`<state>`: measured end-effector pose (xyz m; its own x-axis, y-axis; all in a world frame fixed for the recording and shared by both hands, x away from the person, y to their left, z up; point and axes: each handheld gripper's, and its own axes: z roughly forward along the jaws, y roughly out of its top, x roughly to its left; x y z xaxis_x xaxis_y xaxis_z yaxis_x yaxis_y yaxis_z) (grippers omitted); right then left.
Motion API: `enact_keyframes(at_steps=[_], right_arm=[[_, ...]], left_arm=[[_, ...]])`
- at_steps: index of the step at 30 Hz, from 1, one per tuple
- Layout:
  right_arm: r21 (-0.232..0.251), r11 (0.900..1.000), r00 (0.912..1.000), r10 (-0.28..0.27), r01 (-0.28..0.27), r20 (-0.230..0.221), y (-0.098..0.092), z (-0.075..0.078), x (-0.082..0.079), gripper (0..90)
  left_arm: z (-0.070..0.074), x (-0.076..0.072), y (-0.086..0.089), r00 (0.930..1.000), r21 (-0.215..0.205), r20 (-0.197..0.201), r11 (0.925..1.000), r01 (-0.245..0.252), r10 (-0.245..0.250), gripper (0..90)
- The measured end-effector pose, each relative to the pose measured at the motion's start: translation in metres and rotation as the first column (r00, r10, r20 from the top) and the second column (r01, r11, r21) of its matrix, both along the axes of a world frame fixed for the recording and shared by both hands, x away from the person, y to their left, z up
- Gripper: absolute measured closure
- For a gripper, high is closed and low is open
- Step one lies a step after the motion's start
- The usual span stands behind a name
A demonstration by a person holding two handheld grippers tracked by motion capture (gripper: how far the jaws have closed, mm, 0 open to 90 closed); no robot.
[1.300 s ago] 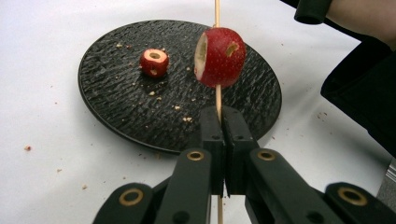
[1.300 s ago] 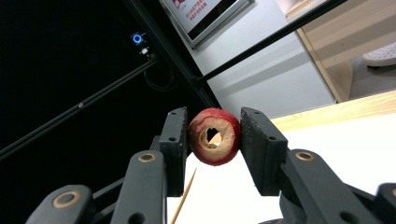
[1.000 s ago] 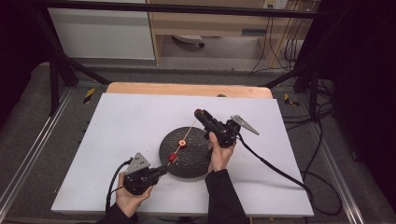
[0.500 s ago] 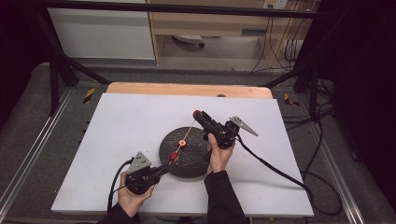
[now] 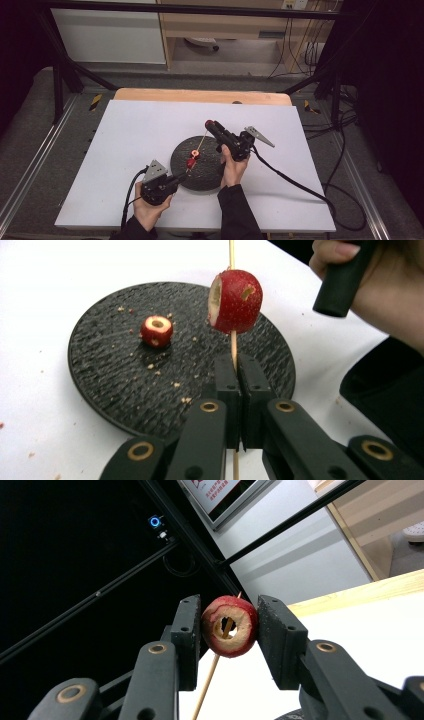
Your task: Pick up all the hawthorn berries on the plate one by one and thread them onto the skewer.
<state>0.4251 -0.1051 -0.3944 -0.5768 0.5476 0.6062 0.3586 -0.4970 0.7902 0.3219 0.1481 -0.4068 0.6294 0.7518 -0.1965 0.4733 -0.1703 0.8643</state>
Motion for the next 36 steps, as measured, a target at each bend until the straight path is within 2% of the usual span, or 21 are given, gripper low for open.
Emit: enact_keyframes(at_steps=[2,13,18,36], right_arm=[[0.0,1.0,1.0,0.004,-0.004,0.001,0.0,0.0,-0.001,63.3],[-0.012,1.0,0.9997,0.022,-0.022,-0.008,0.002,-0.002,-0.005,63.4],[-0.017,0.999,0.9994,0.03,-0.031,-0.016,0.004,-0.004,-0.008,63.4],[-0.048,0.997,0.9976,0.065,-0.066,-0.025,0.01,-0.012,-0.018,63.5]], left_arm=[[0.001,0.002,-0.002,1.0,-0.011,-0.005,0.9999,0.001,-0.001,88.4],[0.008,0.015,-0.011,0.9999,-0.01,0.001,0.9999,-0.012,0.012,88.4],[0.01,0.019,-0.013,0.9998,-0.003,0.01,0.9999,-0.015,0.015,88.4],[0.015,0.032,-0.018,0.9998,-0.025,0.017,0.9996,-0.008,0.009,88.4]])
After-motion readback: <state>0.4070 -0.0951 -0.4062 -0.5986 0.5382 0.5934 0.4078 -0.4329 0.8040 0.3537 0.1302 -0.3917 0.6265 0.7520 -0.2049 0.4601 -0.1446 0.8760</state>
